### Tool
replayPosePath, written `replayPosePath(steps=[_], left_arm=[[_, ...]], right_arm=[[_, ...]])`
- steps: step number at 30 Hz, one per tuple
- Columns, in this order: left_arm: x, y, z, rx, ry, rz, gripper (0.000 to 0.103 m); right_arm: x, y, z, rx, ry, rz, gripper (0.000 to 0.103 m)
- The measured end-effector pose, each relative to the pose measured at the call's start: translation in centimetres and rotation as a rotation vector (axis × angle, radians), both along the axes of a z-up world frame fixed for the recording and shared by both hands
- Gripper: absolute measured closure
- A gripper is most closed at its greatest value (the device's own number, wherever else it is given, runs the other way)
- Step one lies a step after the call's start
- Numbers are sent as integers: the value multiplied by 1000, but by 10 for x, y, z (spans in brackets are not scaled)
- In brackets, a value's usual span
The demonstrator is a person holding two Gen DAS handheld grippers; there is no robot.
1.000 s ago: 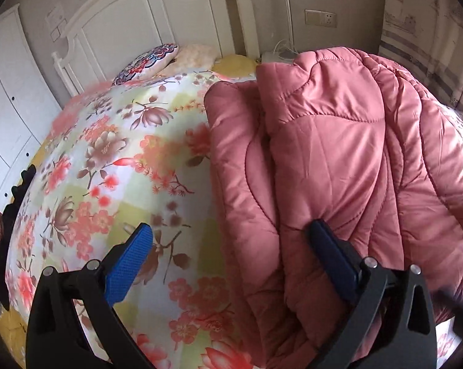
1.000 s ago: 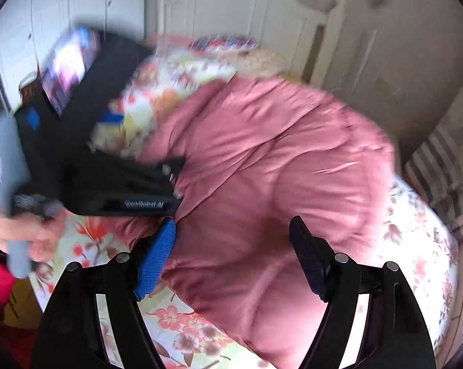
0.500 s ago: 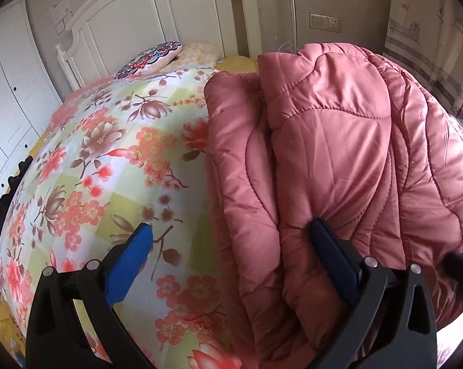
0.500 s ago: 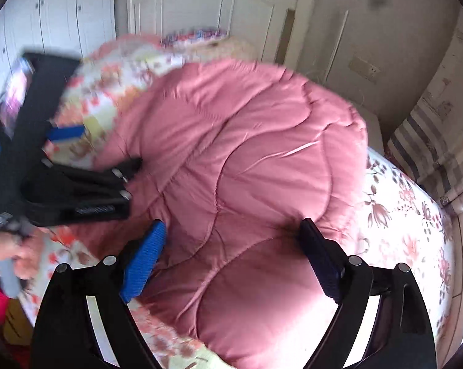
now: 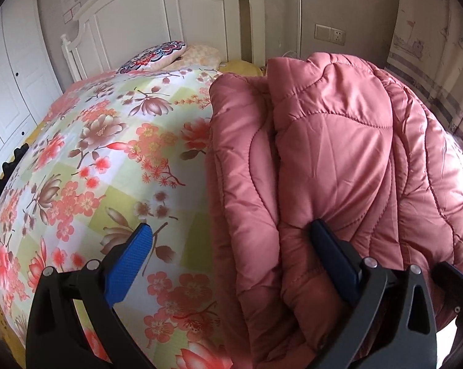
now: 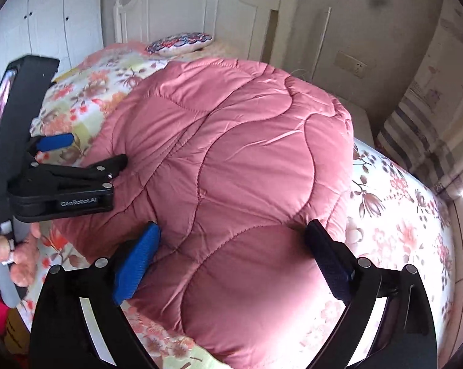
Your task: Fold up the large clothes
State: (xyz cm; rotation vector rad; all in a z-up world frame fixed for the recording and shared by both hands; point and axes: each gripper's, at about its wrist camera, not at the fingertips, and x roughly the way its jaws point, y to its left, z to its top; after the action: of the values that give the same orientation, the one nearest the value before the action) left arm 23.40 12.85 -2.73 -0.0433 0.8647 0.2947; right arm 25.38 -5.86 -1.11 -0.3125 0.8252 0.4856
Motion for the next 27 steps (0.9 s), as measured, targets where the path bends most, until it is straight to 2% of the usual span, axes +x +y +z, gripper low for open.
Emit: replayPosePath(steps=[4,6,9,13,16,19,24,27], left_arm=[[0,-1,0,-5,-2,5,2],[0,-1,-1,-11,-3,0,2],[0,-4,-2,8,-7,2,2],[0,-4,-2,2,-10,0,2],[0,-4,-1,-8,-6,-7,2],[1,-2,-1,-15,-2,-13,2],[3,1,-2,-41,0,-16,2],[3,2,-3,-39,1,-14,2]], right_arm=[[-2,-7,5,20,-17,-38,10],[5,-4,-8,-29,22,-47,7],[7,1,-18,-78,0,-42,4],[2,-8,-4,-22,-16,-46,5],[-13,-32,8,54,-53,-84,5],[-35,-57,12,79,-98,-59,5],[-56,-76,-1,-7,-143,-58,5],[-50,-81,-12,-5,-87,-56,12]])
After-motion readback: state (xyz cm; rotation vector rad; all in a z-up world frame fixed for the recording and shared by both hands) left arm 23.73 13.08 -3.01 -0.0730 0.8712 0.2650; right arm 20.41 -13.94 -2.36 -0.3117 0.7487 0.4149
